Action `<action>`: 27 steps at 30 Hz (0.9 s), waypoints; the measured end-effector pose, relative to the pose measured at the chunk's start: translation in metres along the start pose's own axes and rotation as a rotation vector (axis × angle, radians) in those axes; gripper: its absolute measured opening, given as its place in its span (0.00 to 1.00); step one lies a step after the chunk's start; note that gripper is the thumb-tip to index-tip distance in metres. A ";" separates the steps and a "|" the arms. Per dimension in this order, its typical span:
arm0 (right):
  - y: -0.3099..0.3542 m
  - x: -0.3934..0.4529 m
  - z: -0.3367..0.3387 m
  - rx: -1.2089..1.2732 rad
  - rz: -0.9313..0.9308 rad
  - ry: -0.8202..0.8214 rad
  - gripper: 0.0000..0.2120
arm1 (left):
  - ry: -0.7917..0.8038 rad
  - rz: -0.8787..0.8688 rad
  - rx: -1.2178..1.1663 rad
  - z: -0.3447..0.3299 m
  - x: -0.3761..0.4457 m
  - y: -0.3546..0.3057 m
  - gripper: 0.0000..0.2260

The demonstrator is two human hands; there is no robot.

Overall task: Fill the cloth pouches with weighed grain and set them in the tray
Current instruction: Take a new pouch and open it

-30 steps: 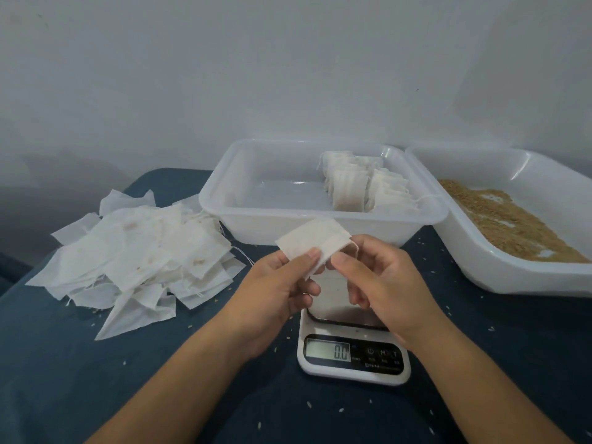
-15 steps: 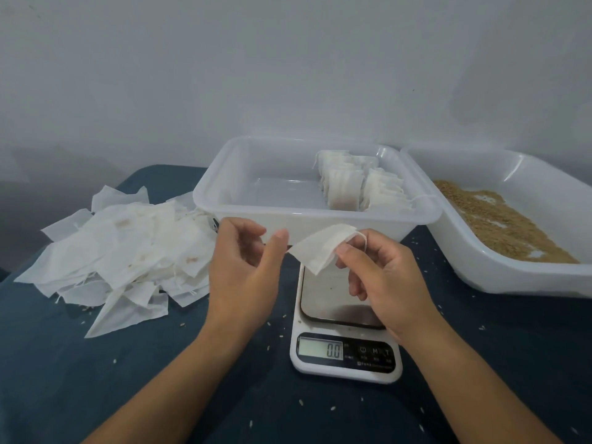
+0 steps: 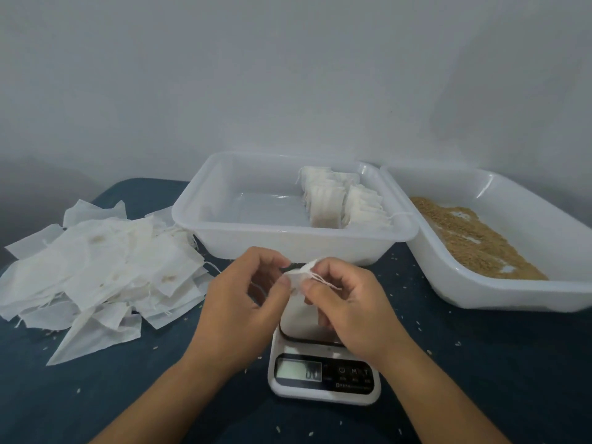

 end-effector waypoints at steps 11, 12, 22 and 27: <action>0.003 -0.005 -0.004 -0.337 0.106 -0.113 0.08 | -0.170 -0.098 0.095 0.012 0.003 -0.004 0.14; 0.005 -0.006 -0.003 -0.331 0.149 -0.166 0.08 | -0.178 -0.100 0.099 0.012 0.004 -0.003 0.14; 0.013 -0.013 -0.008 -0.560 0.530 -0.220 0.12 | -0.143 -0.071 0.127 0.011 0.002 -0.005 0.14; 0.011 -0.010 -0.009 -0.783 0.459 -0.219 0.14 | -0.132 -0.060 0.117 0.010 0.000 -0.004 0.16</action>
Point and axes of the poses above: each hand's wrist, its own x-axis towards the middle knuckle, its own z-axis out of the back of the hand, y = z × x, the point moved 4 cm from there along x, towards the middle knuckle, and after that the axes turned 15 degrees about -x, right-handed, at the moved point
